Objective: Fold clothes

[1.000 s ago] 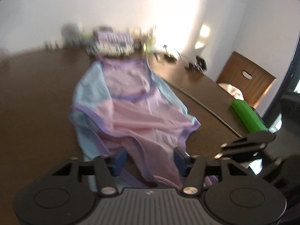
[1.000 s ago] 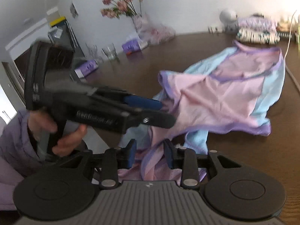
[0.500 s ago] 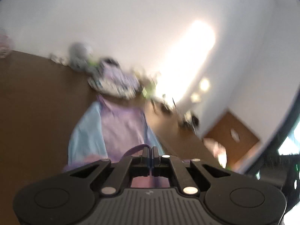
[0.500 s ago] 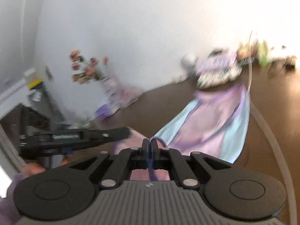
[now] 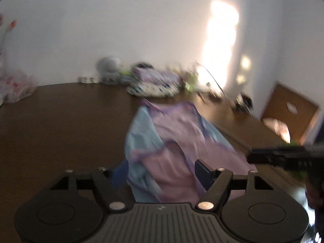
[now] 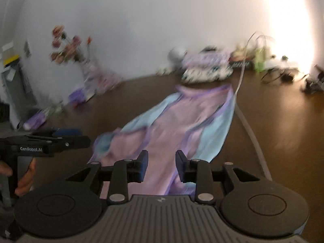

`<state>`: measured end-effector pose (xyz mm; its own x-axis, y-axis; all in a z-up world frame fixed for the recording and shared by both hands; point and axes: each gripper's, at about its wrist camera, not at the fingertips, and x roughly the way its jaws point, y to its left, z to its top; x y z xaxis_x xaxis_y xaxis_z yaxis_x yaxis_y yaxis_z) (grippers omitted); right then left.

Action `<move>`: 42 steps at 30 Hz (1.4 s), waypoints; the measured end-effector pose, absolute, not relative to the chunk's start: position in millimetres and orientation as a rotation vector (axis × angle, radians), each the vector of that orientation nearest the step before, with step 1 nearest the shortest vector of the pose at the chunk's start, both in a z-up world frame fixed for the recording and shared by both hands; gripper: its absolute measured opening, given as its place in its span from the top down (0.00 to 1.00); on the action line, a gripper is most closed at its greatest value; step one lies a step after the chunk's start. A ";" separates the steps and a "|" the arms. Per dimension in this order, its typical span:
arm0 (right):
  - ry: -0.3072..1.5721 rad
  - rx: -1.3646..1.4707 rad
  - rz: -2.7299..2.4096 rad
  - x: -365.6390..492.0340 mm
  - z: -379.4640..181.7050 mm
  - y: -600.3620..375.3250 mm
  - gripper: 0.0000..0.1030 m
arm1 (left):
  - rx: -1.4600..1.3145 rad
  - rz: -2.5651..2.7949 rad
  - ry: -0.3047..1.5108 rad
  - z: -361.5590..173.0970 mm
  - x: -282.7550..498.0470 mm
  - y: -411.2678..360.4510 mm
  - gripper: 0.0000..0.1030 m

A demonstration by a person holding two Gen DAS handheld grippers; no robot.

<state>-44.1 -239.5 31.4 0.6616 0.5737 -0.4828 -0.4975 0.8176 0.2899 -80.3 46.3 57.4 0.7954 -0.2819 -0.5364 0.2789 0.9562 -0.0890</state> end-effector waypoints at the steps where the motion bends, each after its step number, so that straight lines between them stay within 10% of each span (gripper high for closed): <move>1: 0.603 0.134 0.614 -47.5 29.7 -238.8 0.71 | 0.031 -0.326 0.585 54.2 -82.6 39.1 0.30; 13: 0.635 0.148 0.567 -55.2 24.8 -254.7 0.71 | 0.157 -0.417 0.636 27.8 -71.1 -5.4 0.24; 16: 0.625 0.141 0.609 -59.3 26.2 -252.6 0.71 | 0.127 -0.447 0.677 25.6 -65.5 -1.2 0.48; 18: 0.609 0.141 0.659 -64.3 28.9 -252.0 0.70 | 0.107 -0.466 0.704 24.1 -61.8 1.6 0.92; 26: 0.381 -0.155 0.795 -114.1 38.8 -227.9 0.60 | -0.073 -0.423 0.695 20.2 -51.1 29.2 0.96; 34: 0.383 -0.523 0.710 -119.6 8.8 -169.8 0.78 | -0.017 -0.388 0.627 29.3 -67.5 29.6 0.64; 39: 0.427 -0.398 0.727 -111.7 16.5 -185.0 0.90 | 0.122 -0.482 0.519 36.3 -103.6 17.0 0.20; 42: 0.460 -0.225 0.737 -102.3 28.4 -201.6 0.90 | 0.220 -0.533 0.448 38.5 -124.8 6.9 0.17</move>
